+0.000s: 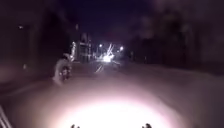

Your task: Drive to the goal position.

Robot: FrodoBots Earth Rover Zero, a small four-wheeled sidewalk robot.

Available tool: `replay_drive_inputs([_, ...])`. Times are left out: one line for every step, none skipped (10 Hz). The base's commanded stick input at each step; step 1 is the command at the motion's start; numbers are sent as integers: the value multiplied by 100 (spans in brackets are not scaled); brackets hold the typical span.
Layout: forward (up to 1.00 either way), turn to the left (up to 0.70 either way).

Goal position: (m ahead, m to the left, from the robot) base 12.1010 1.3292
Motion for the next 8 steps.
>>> replay_drive_inputs([85, 0])
replay_drive_inputs([85, 0])
replay_drive_inputs([85, 0])
replay_drive_inputs([85, 0])
replay_drive_inputs([85, 0])
replay_drive_inputs([85, 0])
replay_drive_inputs([85, 0])
replay_drive_inputs([85, 0])
